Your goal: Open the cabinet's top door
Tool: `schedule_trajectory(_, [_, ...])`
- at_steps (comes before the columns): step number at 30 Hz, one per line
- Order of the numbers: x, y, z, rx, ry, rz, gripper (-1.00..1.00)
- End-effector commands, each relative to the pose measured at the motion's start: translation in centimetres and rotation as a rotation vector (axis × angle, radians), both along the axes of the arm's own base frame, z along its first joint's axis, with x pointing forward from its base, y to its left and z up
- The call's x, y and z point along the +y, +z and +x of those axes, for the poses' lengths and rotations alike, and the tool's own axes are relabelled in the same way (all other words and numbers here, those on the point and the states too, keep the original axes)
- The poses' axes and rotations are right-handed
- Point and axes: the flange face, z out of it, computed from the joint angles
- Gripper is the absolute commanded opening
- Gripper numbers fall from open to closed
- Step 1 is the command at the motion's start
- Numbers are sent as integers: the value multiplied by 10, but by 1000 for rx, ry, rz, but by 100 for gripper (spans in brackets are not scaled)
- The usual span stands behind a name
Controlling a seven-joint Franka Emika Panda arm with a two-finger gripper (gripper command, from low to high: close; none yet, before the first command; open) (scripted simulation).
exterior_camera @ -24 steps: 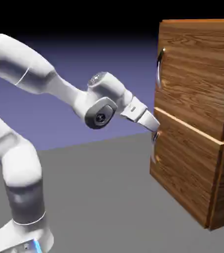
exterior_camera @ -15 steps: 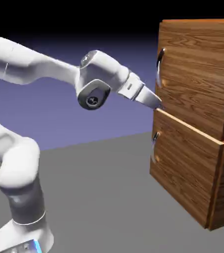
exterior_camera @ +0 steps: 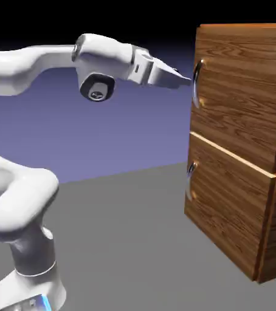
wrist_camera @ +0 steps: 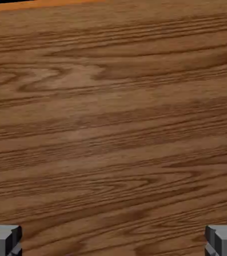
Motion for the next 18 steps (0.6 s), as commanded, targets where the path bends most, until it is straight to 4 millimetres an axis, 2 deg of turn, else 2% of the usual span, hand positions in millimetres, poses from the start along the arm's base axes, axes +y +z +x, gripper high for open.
schedule_trajectory(1, [6,2,-1,-17,0,-3,0])
schedule_trajectory(6, [37,7,2,-91,8,-23,0])
schedule_trajectory(10, [63,2,11,-139,21,-46,0])
schedule_trajectory(14, [88,-12,27,-175,37,-71,0])
schedule_trajectory(18, [110,-35,49,-200,55,-97,0])
